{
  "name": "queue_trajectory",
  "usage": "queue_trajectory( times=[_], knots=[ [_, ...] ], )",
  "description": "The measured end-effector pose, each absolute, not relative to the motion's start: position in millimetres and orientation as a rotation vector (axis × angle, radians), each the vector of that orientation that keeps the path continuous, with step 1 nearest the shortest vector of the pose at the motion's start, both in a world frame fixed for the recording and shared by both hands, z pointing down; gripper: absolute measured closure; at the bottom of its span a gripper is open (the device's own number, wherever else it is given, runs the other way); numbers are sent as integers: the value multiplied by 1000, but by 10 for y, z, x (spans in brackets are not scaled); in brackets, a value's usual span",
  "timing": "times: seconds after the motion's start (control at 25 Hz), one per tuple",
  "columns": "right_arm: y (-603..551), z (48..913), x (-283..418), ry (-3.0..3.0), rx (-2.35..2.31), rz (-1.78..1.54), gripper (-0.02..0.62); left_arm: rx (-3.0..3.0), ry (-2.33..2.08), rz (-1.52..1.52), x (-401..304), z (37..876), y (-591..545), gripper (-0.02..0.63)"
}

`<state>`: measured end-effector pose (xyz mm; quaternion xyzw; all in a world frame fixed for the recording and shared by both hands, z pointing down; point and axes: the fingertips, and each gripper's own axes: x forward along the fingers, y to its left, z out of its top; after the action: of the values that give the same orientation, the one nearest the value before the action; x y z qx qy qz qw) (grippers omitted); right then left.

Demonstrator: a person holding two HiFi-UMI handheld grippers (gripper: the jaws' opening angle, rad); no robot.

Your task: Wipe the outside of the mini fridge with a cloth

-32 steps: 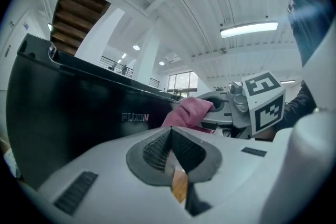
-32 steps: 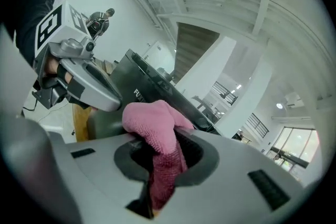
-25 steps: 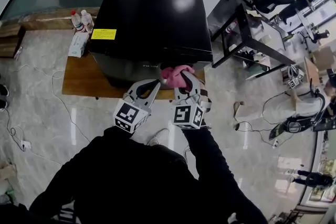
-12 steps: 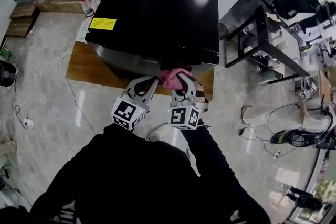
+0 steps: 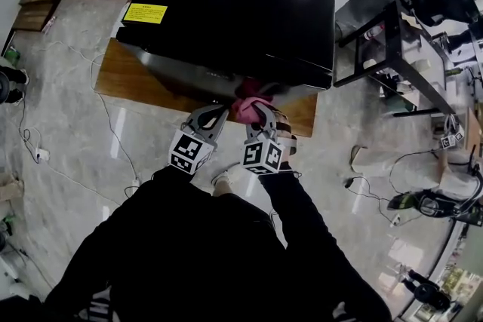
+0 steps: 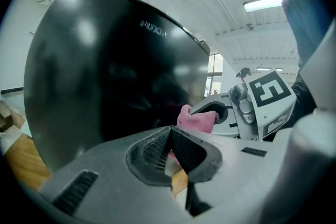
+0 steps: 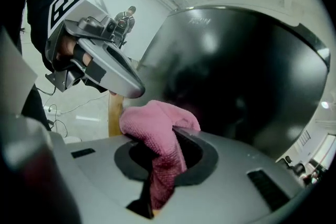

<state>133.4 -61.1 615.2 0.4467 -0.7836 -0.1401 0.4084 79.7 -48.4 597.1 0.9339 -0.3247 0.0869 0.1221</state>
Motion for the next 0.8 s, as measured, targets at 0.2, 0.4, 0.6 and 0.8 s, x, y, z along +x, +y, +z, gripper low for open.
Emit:
queue_trajectory(
  times=[0.2,0.4,0.6,0.8],
  knots=[
    [-609,6658,1317,-1944,1041,-282,538,2666,-928,351,853,6473,-494,600],
    [-596,7198,1332,-1909,954,-211,538,2612,-926,422,888,6835,-497,600],
    [-598,7629,1341,-1880,879,-164,538,2588,-942,437,895,6916,-486,600],
    [-518,7921,1445,-1886,827,-69,537,2589,-952,447,995,6811,-409,600]
  ],
)
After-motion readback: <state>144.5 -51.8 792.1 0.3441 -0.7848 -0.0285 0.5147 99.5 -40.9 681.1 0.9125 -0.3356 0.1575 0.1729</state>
